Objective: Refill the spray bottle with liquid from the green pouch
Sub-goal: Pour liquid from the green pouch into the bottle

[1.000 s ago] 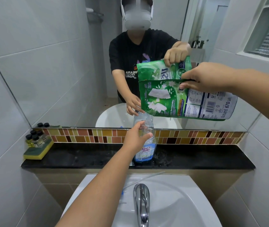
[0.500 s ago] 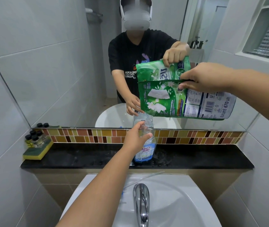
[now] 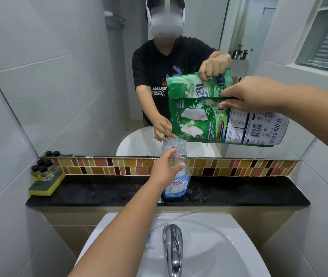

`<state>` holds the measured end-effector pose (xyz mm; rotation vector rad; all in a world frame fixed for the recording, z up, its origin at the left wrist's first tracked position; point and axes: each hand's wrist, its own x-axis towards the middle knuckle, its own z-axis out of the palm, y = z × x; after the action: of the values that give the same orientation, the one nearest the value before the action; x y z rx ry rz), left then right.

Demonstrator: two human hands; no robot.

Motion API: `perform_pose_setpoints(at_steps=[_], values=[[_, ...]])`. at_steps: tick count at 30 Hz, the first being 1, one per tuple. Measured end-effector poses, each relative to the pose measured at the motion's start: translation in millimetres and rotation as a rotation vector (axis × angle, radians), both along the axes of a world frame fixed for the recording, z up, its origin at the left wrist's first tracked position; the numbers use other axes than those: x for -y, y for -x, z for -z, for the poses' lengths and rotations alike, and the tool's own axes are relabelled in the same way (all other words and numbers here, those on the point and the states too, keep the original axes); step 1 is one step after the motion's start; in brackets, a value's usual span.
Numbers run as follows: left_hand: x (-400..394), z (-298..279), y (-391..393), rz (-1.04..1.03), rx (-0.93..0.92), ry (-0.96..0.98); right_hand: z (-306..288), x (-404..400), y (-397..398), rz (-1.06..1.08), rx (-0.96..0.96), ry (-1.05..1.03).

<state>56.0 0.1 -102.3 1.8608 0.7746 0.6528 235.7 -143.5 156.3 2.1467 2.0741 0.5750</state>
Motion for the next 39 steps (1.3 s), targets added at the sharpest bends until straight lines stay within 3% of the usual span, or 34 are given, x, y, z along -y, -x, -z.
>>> perform_pose_setpoints(at_steps=[39], values=[[-0.5, -2.9, -1.3, 0.015, -0.029, -0.002, -1.5, 5.8, 4.3, -0.024, -0.017, -0.030]])
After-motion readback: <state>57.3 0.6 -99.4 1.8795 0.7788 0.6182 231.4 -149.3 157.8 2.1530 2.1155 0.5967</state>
